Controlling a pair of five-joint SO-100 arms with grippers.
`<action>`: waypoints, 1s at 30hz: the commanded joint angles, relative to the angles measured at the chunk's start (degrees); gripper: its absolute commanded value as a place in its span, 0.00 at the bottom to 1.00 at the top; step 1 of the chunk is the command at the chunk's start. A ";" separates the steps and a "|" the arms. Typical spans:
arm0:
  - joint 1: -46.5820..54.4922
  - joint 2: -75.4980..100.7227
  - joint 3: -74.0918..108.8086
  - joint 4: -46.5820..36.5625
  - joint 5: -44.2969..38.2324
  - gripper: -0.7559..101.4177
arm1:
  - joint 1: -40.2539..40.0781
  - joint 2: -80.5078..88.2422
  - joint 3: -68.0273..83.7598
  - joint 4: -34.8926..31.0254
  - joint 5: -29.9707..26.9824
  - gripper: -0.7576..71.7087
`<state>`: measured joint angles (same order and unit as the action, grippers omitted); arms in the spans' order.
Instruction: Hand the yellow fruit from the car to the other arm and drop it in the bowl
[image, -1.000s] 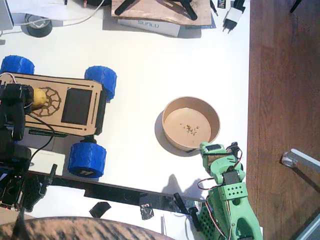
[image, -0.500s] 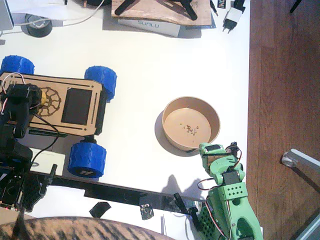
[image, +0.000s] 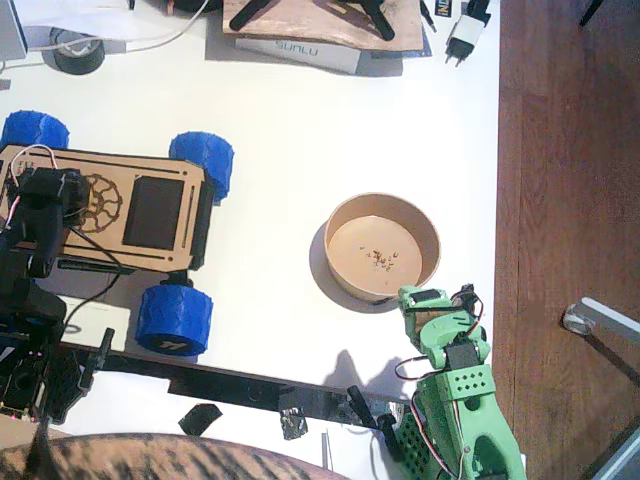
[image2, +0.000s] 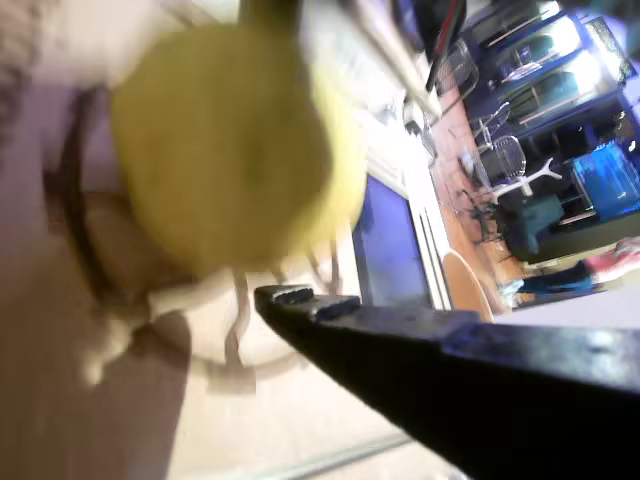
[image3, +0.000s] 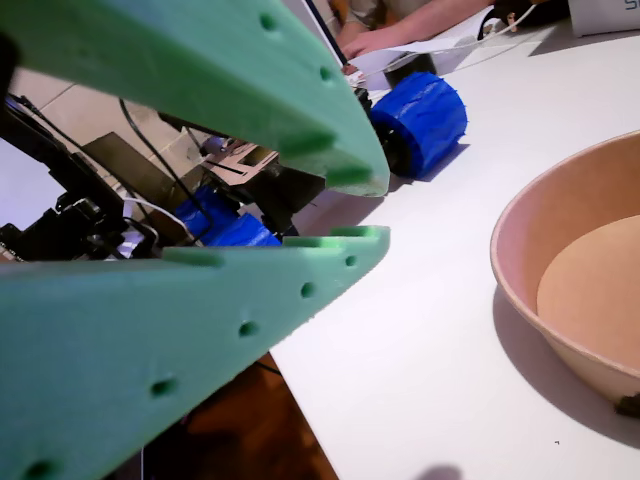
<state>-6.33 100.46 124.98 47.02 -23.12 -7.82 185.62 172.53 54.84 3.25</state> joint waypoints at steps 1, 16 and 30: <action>0.44 0.53 -2.37 -0.70 -0.09 0.01 | -0.70 0.53 -2.20 0.26 -0.70 0.01; 0.44 1.49 -2.29 -0.88 0.26 0.01 | -0.88 0.53 -2.20 0.35 -0.79 0.01; 6.06 37.71 -4.04 22.15 -2.29 0.01 | -0.88 0.53 -2.20 0.44 -0.88 0.01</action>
<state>-1.49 125.42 124.89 61.88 -23.47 -8.26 185.62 172.53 54.93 3.25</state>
